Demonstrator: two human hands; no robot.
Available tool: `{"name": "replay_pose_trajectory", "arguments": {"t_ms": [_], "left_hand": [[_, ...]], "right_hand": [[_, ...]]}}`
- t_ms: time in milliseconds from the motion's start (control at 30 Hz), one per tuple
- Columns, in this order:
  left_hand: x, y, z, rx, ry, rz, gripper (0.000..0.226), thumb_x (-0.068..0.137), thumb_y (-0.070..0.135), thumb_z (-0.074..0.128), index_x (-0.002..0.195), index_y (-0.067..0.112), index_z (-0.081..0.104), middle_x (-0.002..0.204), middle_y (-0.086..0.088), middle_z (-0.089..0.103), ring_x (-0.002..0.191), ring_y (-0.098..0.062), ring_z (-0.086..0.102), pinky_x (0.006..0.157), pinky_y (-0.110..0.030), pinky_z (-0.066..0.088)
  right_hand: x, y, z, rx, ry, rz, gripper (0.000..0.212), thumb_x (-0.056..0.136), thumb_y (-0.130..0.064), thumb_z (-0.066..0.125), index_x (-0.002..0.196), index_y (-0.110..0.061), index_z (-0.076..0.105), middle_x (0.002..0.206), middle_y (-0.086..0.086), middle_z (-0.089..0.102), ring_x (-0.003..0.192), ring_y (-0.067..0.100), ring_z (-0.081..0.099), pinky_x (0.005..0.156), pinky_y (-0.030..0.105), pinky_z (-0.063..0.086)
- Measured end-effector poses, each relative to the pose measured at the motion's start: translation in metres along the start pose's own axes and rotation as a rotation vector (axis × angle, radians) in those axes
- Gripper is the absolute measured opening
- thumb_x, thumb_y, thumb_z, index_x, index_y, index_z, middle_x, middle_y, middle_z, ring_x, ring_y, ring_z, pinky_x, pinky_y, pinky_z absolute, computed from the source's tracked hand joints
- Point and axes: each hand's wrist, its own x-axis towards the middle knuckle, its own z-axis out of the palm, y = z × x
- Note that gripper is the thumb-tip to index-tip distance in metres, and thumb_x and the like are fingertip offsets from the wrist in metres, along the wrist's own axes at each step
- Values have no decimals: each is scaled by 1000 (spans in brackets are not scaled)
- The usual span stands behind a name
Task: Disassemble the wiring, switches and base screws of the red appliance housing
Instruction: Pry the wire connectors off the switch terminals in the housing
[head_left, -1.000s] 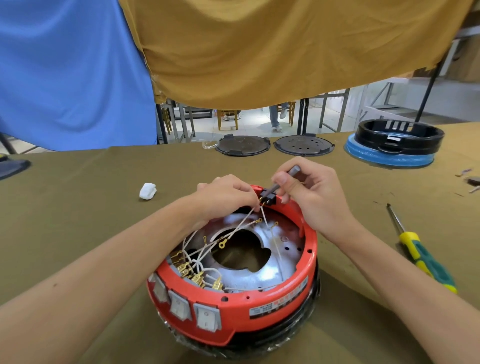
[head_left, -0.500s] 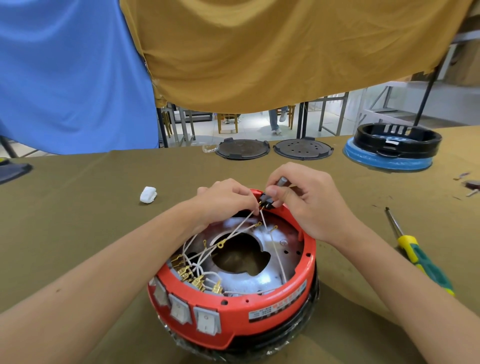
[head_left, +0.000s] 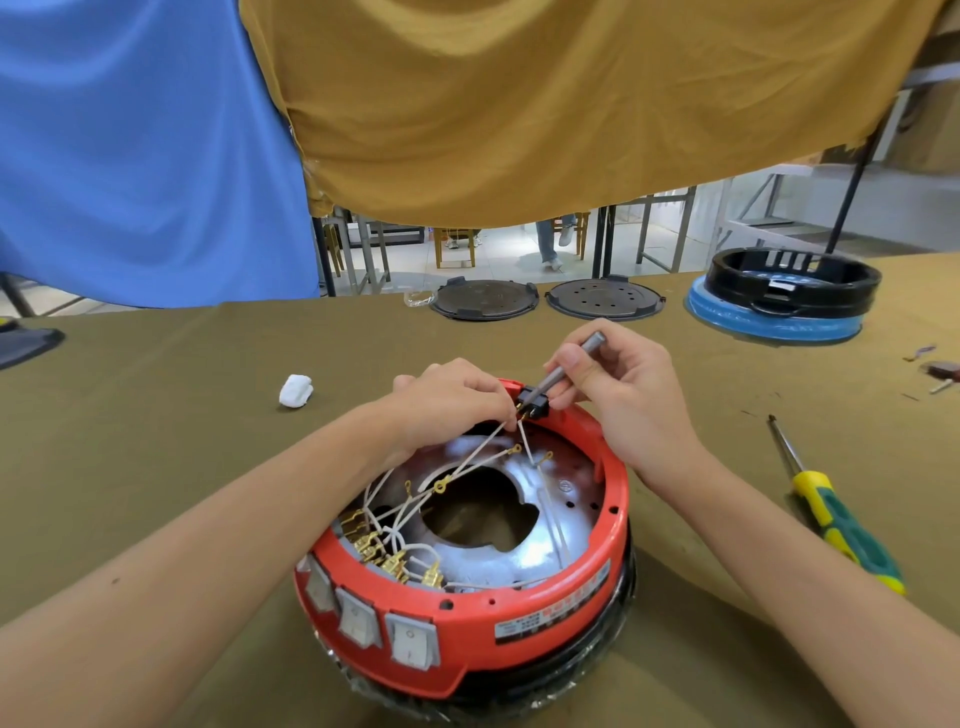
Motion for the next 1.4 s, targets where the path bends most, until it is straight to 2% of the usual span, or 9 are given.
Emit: {"name": "replay_pose_trajectory", "arguments": {"t_ms": [167,300,433,600,700,867,967,1067,1400], "left_hand": [[0,1,0,16,3,5,22,86,40,64,67,43,73,109,15,61,121,-18,41,106,-41,19],[0,0,0,18,3,0,20,86,40,63,70,43,74,112,10,60,122,-20,40,110,-44,19],[0,1,1,14,2,1,13,81,45,64,71,44,73,111,12,60,121,-18,40,100,-38,19],[-1,2,0,-13,-11,9,17,64,50,56,67,45,73,107,17,60,122,-17,43,113,-44,21],[-2,2,-1,-14,-15,9,17,63,50,56,65,45,72,106,17,60,122,-17,43,113,-45,21],[-1,3,-1,11,3,8,20,85,40,64,67,42,73,105,16,60,120,-16,43,111,-44,21],[-1,2,0,12,5,9,20,88,36,64,70,41,73,108,11,61,120,-17,43,112,-46,21],[-1,2,0,11,9,5,14,86,37,66,75,37,74,111,8,62,120,-17,43,111,-44,20],[-2,3,0,10,-1,-10,21,86,39,64,68,41,74,113,8,60,120,-20,39,101,-39,21]], "right_hand": [[-3,-4,0,-166,-96,-102,17,96,-2,61,83,-13,63,74,3,67,59,13,66,61,23,54],[-2,-4,-1,-235,-135,-156,11,94,-2,63,85,-9,64,74,-2,65,61,13,66,61,21,53],[-2,-2,0,-97,-70,-87,12,95,3,59,84,0,63,70,12,64,57,12,62,62,21,52],[-1,2,-1,36,15,21,15,98,2,55,85,5,61,71,21,63,55,14,59,65,32,55],[-1,1,0,70,22,48,16,99,-1,55,85,2,61,74,23,64,55,16,60,64,30,55],[-2,-4,0,-246,-128,-177,17,95,-1,60,83,-12,62,73,0,63,60,13,65,62,23,53],[-3,-8,-3,-334,-180,-264,12,94,-4,62,85,-12,64,80,2,61,64,14,66,62,29,56],[-2,-9,-2,-408,-211,-367,10,93,-3,64,85,-5,68,83,4,62,69,12,64,67,22,52],[-3,-7,-2,-255,-118,-283,12,96,-1,61,86,-8,63,78,3,63,62,12,66,60,14,49]]}}
